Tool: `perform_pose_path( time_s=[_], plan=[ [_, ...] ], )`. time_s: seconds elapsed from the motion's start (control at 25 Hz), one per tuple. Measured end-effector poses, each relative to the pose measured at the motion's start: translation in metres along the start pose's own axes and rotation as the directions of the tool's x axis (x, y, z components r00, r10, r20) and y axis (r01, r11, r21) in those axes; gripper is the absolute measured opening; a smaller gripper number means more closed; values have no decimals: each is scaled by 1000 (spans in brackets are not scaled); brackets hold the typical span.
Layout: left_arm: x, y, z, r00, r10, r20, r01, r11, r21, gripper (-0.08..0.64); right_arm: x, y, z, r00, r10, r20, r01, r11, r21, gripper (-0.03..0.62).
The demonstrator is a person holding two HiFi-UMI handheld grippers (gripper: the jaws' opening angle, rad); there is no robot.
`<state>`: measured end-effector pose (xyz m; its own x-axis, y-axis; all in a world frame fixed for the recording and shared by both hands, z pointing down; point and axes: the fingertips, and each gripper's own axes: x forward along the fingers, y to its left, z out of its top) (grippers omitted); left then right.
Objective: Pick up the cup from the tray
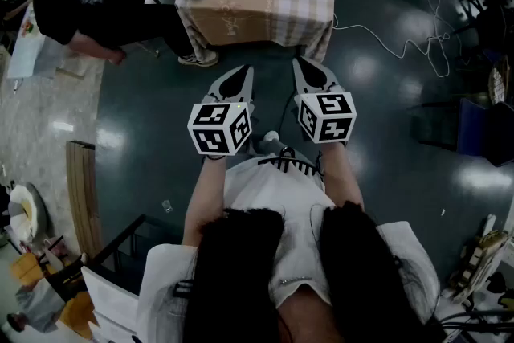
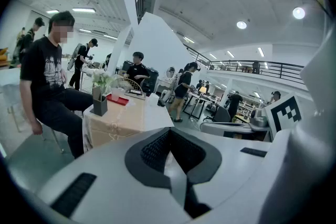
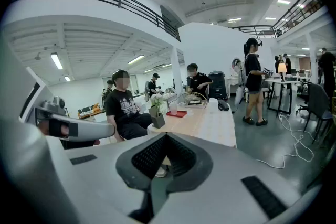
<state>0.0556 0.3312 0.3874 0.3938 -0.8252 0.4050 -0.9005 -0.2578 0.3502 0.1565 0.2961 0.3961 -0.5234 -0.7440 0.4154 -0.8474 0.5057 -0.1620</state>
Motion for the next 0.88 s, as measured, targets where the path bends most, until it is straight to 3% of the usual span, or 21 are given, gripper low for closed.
perform_pose_path(
  time_s=[0.52,0.76,0.8,0.88],
  plan=[
    [14,-3,-8,1000,-17,-26,17,1000,-22,9,7,-2,-8,1000,24,-18,-24,1000,-12,8],
    [14,-1,-7,1000,9,-21,-10,999,-51,9,8,2,-3,993,117,26,-117,993,7,17],
    [14,0,-7,1000,13,-19,-14,998,-55,9,9,2,-2,992,124,27,-124,992,5,45],
    [13,4,-8,1000,23,-18,-24,998,-61,9,13,1,0,990,138,33,-138,990,6,205]
  ],
)
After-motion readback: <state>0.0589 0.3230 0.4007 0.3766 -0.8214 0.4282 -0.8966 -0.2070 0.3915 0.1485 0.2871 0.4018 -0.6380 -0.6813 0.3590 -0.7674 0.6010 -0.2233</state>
